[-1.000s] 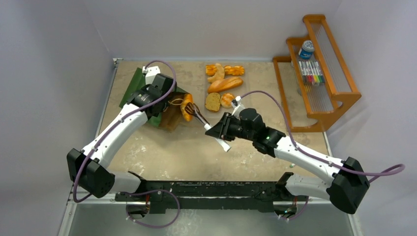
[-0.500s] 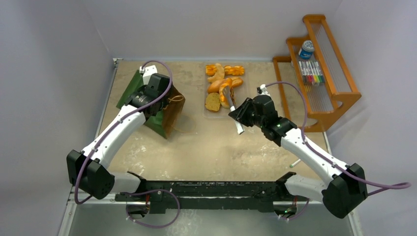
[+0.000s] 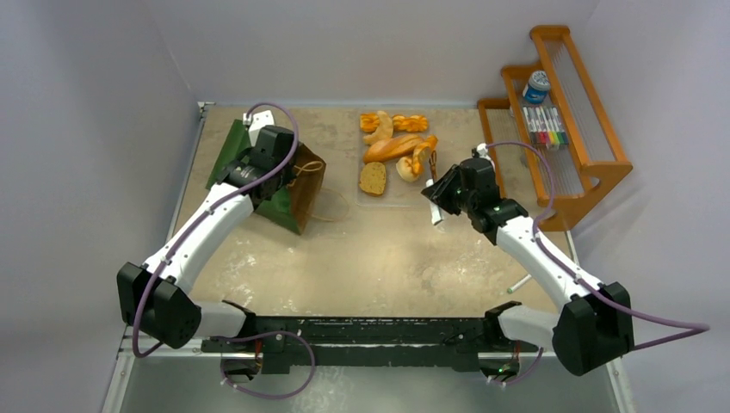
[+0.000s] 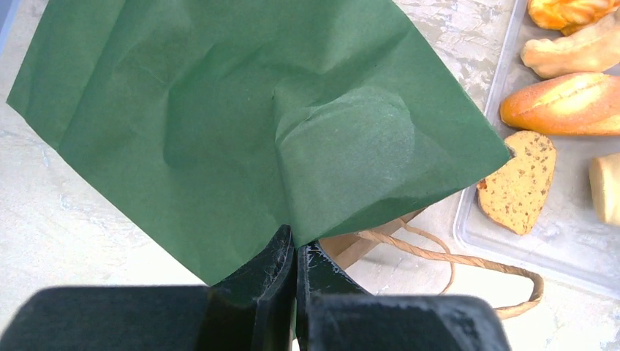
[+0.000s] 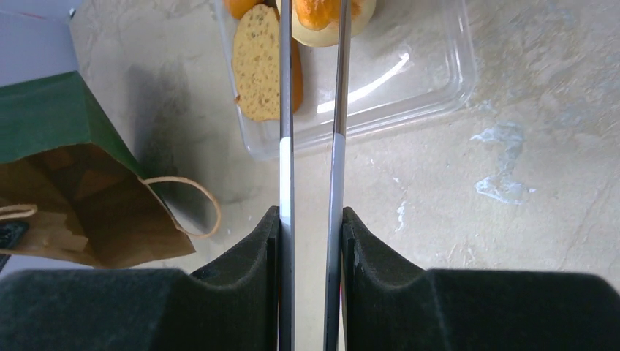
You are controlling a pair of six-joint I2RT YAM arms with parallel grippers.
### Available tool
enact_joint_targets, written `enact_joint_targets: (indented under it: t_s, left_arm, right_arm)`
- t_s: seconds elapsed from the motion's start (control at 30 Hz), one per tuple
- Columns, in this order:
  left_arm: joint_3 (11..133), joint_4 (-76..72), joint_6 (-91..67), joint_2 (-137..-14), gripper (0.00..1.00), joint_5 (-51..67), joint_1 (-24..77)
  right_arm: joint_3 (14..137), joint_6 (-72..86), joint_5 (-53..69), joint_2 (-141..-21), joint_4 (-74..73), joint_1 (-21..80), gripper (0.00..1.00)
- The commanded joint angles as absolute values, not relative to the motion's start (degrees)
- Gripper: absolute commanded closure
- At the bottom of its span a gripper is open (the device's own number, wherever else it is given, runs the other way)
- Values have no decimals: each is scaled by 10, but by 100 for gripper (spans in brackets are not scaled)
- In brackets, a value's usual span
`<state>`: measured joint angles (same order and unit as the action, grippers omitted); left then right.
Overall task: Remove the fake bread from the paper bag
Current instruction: Place the fake bread in the container.
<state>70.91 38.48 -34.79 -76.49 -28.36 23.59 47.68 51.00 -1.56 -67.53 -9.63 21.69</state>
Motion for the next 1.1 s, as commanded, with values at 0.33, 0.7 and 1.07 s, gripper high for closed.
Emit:
enact_joint_targets:
  t_s: [0.33,0.7,1.07]
  left_arm:
    - [700,340,-325,-785,97,-270,231]
    - [687,307,-345,-801,97,-269,230]
    - [676,295,-357,-805,96,-265,230]
  right_arm:
    - [449,475,118,-689,-2,153,100]
    - [492,454,169,-678,-9,154,100]
    - [495,452,123,-614,-47,152,100]
